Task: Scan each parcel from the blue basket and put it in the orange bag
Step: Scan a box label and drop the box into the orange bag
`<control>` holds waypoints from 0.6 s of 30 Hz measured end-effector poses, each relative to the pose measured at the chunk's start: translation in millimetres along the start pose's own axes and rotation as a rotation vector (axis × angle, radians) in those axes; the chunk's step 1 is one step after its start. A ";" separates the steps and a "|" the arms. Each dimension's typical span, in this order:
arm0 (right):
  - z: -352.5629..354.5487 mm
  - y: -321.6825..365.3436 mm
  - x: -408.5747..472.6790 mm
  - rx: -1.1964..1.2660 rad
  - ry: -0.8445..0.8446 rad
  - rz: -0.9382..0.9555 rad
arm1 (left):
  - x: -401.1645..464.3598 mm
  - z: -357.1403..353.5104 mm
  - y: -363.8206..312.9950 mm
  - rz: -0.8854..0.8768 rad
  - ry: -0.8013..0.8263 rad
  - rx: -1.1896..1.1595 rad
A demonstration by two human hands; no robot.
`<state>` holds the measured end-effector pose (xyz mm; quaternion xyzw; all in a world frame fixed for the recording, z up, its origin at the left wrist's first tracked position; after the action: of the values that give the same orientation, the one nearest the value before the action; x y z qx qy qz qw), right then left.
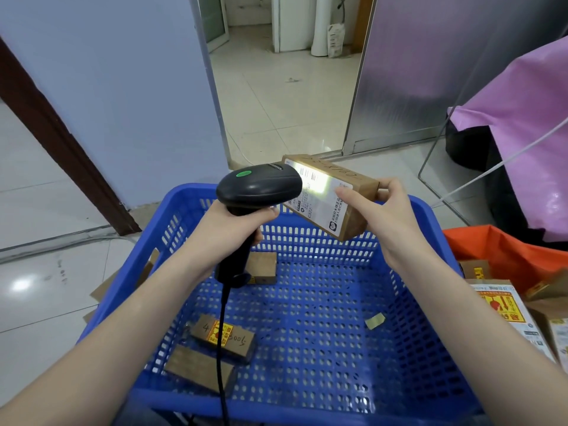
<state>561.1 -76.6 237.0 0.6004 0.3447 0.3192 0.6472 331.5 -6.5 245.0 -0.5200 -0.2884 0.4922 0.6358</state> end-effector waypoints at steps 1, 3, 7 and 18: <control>0.0 0.2 0.0 0.006 0.002 0.001 | 0.0 0.7 0.1 0.000 -0.003 0.005; -0.1 -0.1 0.0 0.011 0.006 -0.001 | -0.3 1.1 -0.1 0.000 -0.005 0.017; 1.2 -1.0 0.5 0.018 0.007 -0.010 | 0.0 0.9 -2.7 -0.018 -0.015 0.062; 3.5 0.6 1.4 0.001 0.012 0.003 | 3.1 -0.2 0.9 0.008 -0.060 0.065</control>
<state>564.7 -77.3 237.6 0.5992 0.3479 0.3237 0.6442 332.5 -3.7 243.6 -0.4853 -0.2890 0.5190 0.6415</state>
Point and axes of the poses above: each hand's wrist, its own x-axis towards the middle knuckle, its own z-axis out of the back of the hand, y = z × x, the point moved 10 cm from there along x, towards the middle knuckle, and after that the axes turned 1 degree about y, right-handed, at the moved point
